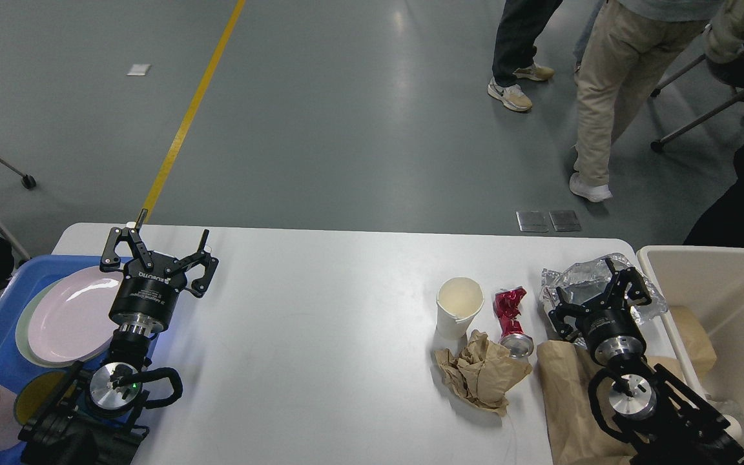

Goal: Tidy desktop

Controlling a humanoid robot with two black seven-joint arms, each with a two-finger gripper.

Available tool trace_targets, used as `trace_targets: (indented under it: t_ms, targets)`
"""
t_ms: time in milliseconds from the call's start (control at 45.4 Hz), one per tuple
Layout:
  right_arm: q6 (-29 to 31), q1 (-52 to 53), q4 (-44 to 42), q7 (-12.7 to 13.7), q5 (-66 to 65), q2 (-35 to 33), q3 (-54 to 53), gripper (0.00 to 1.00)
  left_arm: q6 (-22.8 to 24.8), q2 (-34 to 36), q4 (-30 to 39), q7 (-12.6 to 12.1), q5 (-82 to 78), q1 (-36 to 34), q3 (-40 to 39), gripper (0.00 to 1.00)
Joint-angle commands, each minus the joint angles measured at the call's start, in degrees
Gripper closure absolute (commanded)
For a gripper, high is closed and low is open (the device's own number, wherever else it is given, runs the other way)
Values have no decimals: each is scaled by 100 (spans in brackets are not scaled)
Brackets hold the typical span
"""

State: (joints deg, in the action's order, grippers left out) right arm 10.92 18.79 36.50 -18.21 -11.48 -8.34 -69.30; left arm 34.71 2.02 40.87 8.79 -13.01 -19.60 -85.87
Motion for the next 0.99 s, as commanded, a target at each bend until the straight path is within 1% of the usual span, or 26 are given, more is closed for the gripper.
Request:
trace_targets:
  t_ms: [0, 110, 242, 440, 551, 683, 903, 969]
  targets:
    - [-20, 107, 24, 10, 14, 17, 31, 0, 1, 0, 0, 0, 0, 0, 0, 3]
    - [7, 133, 50, 19, 14, -36, 277, 0, 1, 0, 0, 0, 0, 0, 0, 3]
    - [121, 116, 383, 2, 23, -220, 392, 0, 1, 0, 0, 0, 0, 0, 0, 3]
    - [68, 133, 797, -148, 5, -247, 356, 0, 1, 0, 0, 0, 0, 0, 0, 3]
    - [7, 274, 920, -245, 5, -387, 172, 0, 1, 0, 0, 0, 0, 0, 0, 3]
    - [-178, 362, 955, -236, 14, -388, -162, 0, 1, 0, 0, 0, 0, 0, 0, 3]
    - [-160, 362, 982, -218, 5, -431, -101, 0, 1, 0, 0, 0, 0, 0, 0, 3]
    - [-143, 336, 1034, -218, 5, -685, 21, 0, 1, 0, 0, 0, 0, 0, 0, 3]
